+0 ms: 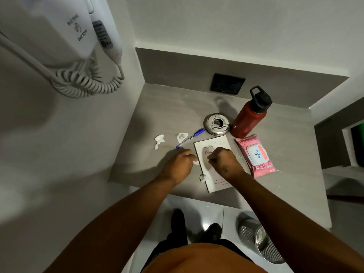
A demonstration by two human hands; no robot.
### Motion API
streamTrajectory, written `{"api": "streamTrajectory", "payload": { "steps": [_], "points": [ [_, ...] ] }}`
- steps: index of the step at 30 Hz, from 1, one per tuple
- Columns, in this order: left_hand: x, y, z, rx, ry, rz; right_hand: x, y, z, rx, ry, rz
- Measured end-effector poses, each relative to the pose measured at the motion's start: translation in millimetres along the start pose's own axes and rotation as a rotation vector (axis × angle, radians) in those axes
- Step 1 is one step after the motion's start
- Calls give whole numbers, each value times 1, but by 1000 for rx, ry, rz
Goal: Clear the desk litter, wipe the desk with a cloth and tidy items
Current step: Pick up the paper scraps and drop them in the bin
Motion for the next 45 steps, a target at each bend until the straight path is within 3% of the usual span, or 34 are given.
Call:
{"api": "streamTrajectory", "payload": {
  "steps": [4,8,13,17,22,32,42,45],
  "points": [
    [49,10,-31,44,71,168,-36,27,-11,6,48,-232],
    [70,11,-78,168,144,213,-51,31,-14,-25,64,-243],
    [73,3,-121,330,140,210,-72,27,-44,65,83,-338],
    [69,-11,-133,409,164,153,-59,4,-62,79,49,-264],
    [63,-24,-131,424,114,70,-6,-54,-70,-59,-265,-3],
    [68,6,-146,593,166,133,-36,-116,-85,-264,-70,-170],
    [74,22,-162,667,214,218,-5,-119,-81,-267,-234,-4],
    [70,13,-151,653,255,190,11,-111,-66,-282,-395,69]
  ]
}}
Point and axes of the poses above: each hand's wrist, its own y-axis away from the middle knuckle, its own x-axis out of the back of the hand, z = x × y, the point moved 9 cm from there along -y, towards the middle knuckle, and after that the axes turned 6 degrees about z, right-handed, at the moved point
